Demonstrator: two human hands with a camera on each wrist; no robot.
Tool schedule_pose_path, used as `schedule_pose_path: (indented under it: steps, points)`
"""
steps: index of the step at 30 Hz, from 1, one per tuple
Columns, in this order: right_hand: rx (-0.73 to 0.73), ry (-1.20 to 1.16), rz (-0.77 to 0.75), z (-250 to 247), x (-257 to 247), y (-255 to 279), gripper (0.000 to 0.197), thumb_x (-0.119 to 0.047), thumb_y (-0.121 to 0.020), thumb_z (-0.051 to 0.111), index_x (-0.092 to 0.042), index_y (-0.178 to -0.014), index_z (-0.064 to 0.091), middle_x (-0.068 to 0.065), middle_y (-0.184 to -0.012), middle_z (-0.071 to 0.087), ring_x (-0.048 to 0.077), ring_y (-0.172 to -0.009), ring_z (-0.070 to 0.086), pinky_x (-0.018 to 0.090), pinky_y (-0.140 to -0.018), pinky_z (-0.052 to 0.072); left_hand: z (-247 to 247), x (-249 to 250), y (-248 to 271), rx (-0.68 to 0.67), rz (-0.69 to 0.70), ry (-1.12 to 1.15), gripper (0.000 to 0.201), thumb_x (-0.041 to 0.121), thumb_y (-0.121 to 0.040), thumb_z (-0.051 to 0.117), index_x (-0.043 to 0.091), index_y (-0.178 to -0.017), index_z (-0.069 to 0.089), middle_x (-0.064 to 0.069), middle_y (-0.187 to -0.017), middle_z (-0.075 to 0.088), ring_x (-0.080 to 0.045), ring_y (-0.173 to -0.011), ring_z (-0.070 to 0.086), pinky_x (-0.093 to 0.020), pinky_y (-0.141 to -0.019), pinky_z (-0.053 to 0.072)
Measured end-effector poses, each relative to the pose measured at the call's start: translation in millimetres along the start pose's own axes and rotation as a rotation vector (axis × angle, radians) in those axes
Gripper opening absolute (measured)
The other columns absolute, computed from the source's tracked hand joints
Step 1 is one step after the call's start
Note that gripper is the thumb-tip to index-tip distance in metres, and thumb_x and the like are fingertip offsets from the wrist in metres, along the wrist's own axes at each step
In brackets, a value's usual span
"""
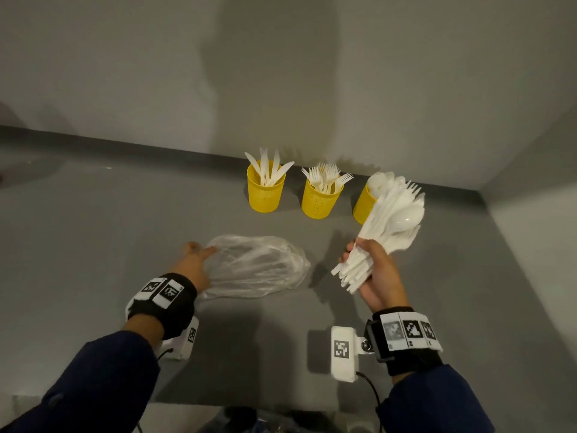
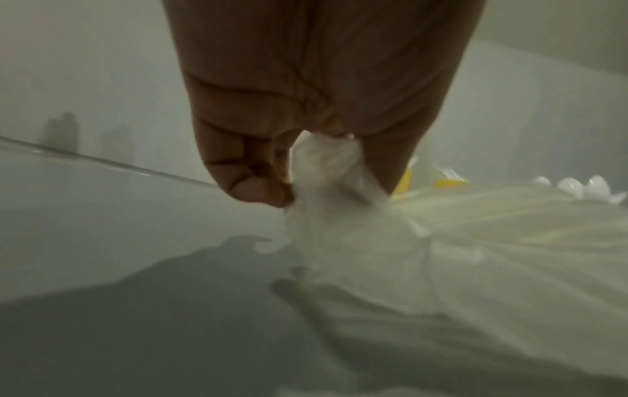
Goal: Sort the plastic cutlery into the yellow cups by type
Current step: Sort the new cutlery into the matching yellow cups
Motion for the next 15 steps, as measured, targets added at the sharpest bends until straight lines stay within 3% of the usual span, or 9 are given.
schedule_pose_path:
  steps: [3,5,7,9,12,15]
  points:
    - [-0.066,0.149,0.084,12,14,3,0.012,-0.002,-0.085,0.049,-0.005,-0.074,0.052,0.003,-0.053,0.057,0.013,-0.044,0.054,0.022,-0.048,0.047,-18,-10,14,0.053,-0.018,0.055,0.059,0.009,-0.069,0.074,0.026,-0.122,0.054,-0.016,-0.150,0.015,-0.037,-0.129,0.037,-0.044,-0.110,0.033]
    - [-0.107,0.230,0.113,17,20,4,0.004,-0.005,-0.074,0.059,-0.004,-0.074,0.055,0.003,-0.052,0.059,0.013,-0.044,0.054,0.022,-0.048,0.048,-35,-3,25,0.125,0.005,0.110,0.048,0.012,-0.070,0.075,0.025,-0.113,0.059,-0.015,-0.150,0.018,-0.036,-0.131,0.036,-0.046,-0.109,0.034]
    - [-0.136,0.285,0.131,20,24,3,0.005,-0.005,-0.072,0.060,-0.003,-0.075,0.057,0.004,-0.053,0.060,0.014,-0.045,0.055,0.024,-0.049,0.049,-54,23,37,0.243,0.103,0.207,0.034,0.013,-0.073,0.073,0.023,-0.103,0.063,-0.013,-0.144,0.030,-0.031,-0.127,0.041,-0.042,-0.105,0.037]
    - [-0.170,0.308,0.144,23,26,4,0.002,-0.003,-0.076,0.059,-0.002,-0.075,0.058,0.004,-0.054,0.060,0.014,-0.046,0.055,0.025,-0.049,0.049,-71,64,51,0.326,0.245,0.341,0.020,0.013,-0.076,0.070,0.025,-0.091,0.066,-0.010,-0.127,0.047,-0.026,-0.109,0.053,-0.032,-0.095,0.042]
    - [-0.251,0.250,0.193,27,26,9,0.004,-0.004,-0.073,0.059,-0.001,-0.076,0.057,0.006,-0.055,0.058,0.015,-0.045,0.051,0.025,-0.047,0.046,-72,128,67,0.266,0.361,0.609,0.016,0.016,-0.080,0.067,0.031,-0.077,0.064,-0.012,-0.096,0.065,-0.019,-0.078,0.058,-0.027,-0.076,0.047]
    - [-0.317,0.137,0.225,29,21,12,0.021,-0.005,-0.068,0.058,0.000,-0.088,0.054,0.009,-0.059,0.053,0.018,-0.046,0.047,0.027,-0.046,0.043,-51,179,73,0.101,0.365,0.798,0.003,0.022,-0.079,0.068,0.023,-0.076,0.068,-0.005,-0.077,0.068,0.000,-0.060,0.056,-0.018,-0.068,0.047]
Point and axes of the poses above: each hand's wrist, its own y-axis away from the middle knuckle, its own z-axis out of the palm, x = y × z, the point moved 6 cm from there along -y, towards the middle knuckle
